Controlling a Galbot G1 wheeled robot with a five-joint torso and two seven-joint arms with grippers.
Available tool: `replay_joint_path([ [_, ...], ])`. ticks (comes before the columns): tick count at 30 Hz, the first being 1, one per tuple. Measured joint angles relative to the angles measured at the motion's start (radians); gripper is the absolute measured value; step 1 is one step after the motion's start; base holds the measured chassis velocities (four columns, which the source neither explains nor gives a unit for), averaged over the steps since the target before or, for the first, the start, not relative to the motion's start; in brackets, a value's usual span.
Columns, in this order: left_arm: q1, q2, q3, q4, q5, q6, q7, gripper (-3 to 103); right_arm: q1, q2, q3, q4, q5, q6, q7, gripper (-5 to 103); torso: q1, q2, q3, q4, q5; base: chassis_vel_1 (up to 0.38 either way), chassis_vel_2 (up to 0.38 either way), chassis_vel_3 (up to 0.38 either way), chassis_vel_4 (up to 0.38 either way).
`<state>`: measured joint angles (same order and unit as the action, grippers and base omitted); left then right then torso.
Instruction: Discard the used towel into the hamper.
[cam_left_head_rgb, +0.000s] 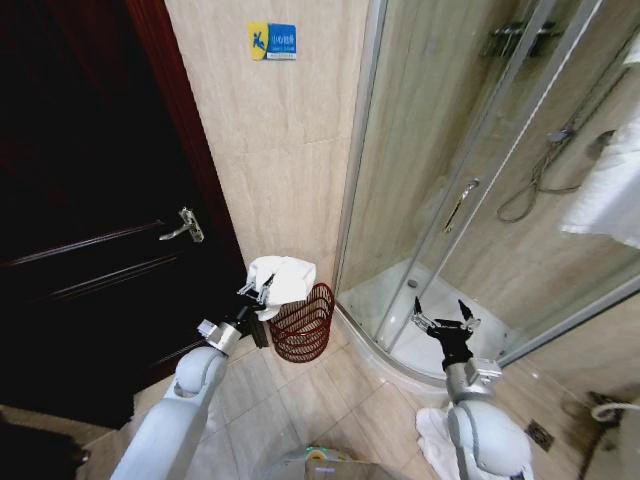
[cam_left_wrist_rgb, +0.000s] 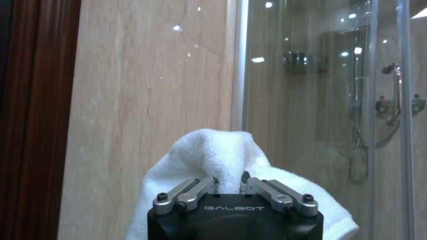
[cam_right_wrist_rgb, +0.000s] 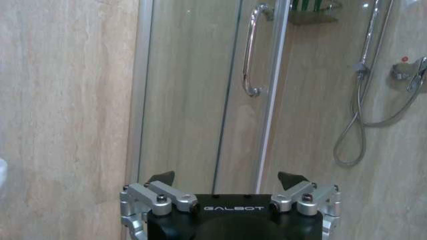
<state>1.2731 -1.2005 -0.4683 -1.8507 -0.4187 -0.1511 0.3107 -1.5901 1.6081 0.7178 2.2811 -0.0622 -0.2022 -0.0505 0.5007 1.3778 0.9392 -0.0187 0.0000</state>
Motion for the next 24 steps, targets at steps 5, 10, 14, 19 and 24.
replay_joint_path([
  [5, -0.044, 0.002, 0.043, 0.060, -0.010, -0.005, -0.005, 10, 0.005, 0.000, 0.004, 0.000, 0.005, 0.000, 0.010, 100, 0.000, 0.000, 0.000, -0.0001, 0.0000, 0.000, 0.000, 0.000, 0.000],
  [10, -0.102, 0.010, 0.093, 0.126, -0.027, -0.008, -0.002, 10, 0.007, -0.004, 0.005, 0.004, 0.009, -0.001, 0.018, 100, 0.000, 0.000, 0.000, -0.0001, 0.0001, 0.000, 0.000, 0.000, 0.000],
  [14, -0.152, 0.012, 0.143, 0.179, -0.047, -0.008, -0.004, 10, 0.009, -0.004, 0.002, -0.004, 0.004, 0.000, 0.020, 100, 0.000, 0.000, 0.000, -0.0001, 0.0000, 0.000, 0.000, 0.000, 0.000],
  [19, -0.270, -0.003, 0.228, 0.292, -0.063, -0.011, -0.010, 10, 0.010, -0.001, -0.011, -0.006, -0.020, -0.011, 0.024, 100, 0.000, 0.000, 0.000, -0.0003, 0.0002, 0.000, 0.000, 0.000, 0.000],
  [24, -0.390, -0.030, 0.329, 0.444, -0.064, -0.026, -0.014, 10, 0.009, -0.001, -0.011, -0.013, -0.029, -0.012, 0.026, 100, 0.000, 0.000, 0.000, -0.0003, 0.0001, 0.000, 0.000, 0.000, 0.000],
])
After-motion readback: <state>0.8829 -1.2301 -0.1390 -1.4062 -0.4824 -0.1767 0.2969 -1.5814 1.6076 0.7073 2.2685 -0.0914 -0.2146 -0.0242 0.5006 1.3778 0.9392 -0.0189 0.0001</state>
